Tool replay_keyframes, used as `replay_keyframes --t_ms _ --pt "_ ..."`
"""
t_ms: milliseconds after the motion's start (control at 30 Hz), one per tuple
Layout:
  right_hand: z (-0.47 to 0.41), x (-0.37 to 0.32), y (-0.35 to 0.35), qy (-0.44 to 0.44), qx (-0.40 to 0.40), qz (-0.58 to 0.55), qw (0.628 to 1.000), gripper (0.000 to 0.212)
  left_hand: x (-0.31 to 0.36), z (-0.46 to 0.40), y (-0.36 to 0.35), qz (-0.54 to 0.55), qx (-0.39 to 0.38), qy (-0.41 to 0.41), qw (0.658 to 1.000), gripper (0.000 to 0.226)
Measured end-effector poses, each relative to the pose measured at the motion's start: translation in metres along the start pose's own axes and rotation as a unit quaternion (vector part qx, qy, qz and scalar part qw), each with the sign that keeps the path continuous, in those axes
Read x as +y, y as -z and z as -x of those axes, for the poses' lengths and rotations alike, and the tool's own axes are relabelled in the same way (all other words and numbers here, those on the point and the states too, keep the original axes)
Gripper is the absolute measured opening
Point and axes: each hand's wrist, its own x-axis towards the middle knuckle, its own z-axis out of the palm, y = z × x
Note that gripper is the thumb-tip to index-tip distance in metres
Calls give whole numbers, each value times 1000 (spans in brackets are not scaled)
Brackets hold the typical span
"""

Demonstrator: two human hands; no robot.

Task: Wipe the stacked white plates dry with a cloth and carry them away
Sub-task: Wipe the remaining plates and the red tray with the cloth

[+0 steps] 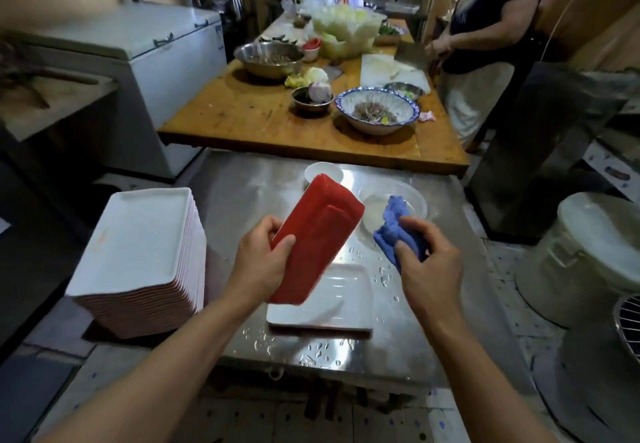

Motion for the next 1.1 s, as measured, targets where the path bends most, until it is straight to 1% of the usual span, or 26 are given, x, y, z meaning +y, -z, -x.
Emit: replay_keyframes --t_ms 67,133,200,267,333,367,433,533,600,667,767,867,967,1033,1100 --pt "-4 -26 -9 50 -8 -23 998 43 12 6 15 72 -7 34 997 6" --pt "-6 -52 -21 103 -27 -22 994 51 23 12 25 145 -15 59 988 7" --pt "-7 -75 -34 167 -49 6 985 59 32 18 32 207 -10 64 976 14" --pt "-9 -93 -46 225 -73 68 969 62 39 23 39 251 -9 66 966 16" --pt "-13 -105 -54 256 -108 143 950 60 42 26 47 274 -11 68 959 14" --pt "-16 -108 -57 272 -129 160 940 58 44 27 52 284 -10 69 956 12" --pt "-22 -111 -61 306 -165 163 923 53 46 29 60 309 -8 67 949 11" --pt "-28 -109 -62 334 -173 168 911 50 49 33 69 341 -6 63 938 8" --pt "-32 -103 -60 319 -167 165 918 51 50 35 73 354 -2 61 933 7" --pt "-36 -96 -55 275 -158 152 936 50 51 37 76 367 4 58 929 8" --pt "-35 -90 -53 204 -144 96 964 46 55 38 77 371 10 64 926 12" --pt "-24 -92 -57 141 -128 37 981 51 57 37 73 384 19 74 920 13" --pt "-7 -91 -59 99 -120 18 988 57 60 34 67 420 49 86 902 8" --pt "10 -86 -58 78 -123 14 989 60 61 28 62 456 81 93 881 11" --pt "25 -80 -55 62 -125 -6 990 61 61 23 59 470 98 90 873 12"
